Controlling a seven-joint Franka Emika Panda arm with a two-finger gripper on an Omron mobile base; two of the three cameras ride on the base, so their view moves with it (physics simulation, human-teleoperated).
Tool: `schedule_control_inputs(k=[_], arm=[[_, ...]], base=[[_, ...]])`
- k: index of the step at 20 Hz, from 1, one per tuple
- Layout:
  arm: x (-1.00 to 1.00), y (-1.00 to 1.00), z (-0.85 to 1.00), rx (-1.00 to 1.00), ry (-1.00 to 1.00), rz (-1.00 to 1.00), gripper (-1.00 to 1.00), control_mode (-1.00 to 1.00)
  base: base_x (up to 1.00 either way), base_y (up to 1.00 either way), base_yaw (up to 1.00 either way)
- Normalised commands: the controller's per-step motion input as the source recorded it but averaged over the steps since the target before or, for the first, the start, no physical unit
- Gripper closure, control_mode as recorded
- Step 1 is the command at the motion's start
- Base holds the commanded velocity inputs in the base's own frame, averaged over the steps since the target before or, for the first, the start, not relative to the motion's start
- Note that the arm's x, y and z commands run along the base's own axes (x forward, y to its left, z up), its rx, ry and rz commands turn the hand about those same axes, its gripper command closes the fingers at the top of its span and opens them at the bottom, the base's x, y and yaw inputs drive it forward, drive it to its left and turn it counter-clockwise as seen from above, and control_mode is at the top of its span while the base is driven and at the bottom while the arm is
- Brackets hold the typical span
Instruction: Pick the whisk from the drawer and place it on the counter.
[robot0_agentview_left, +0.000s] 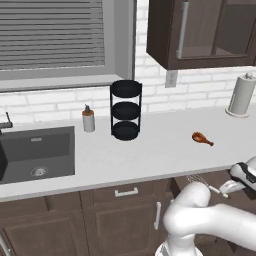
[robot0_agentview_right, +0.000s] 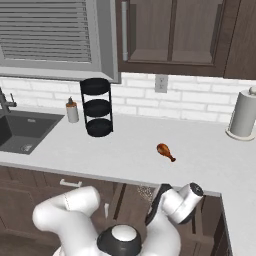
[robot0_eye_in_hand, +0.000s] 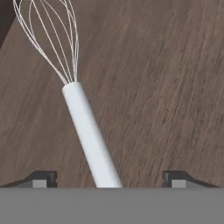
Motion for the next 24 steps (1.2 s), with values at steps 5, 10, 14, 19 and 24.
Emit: schedule_control_inputs(k=[5,10,14,19,24], arm=[[0.07,0.0,-0.46,0.0,-0.02,0.0,-1.0,-1.0],[-0.21,0.12,-0.72,-0.03,-0.15,0.02,1.0,-1.0],[-0.9,0.09,-0.65,-0.1,-0.2,0.07,1.0,-1.0],[-0.88,0.0,-0.07,-0.07,-0.08,0.15,1.0,-1.0],[-0.17,0.0,0.93,-0.03,0.09,0.18,1.0,-1.0]], base=[[0.0,0.0,0.0],[0.0,0.0,0.0],[0.0,0.0,0.0],[0.0,0.0,0.0],[0.0,0.0,0.0]])
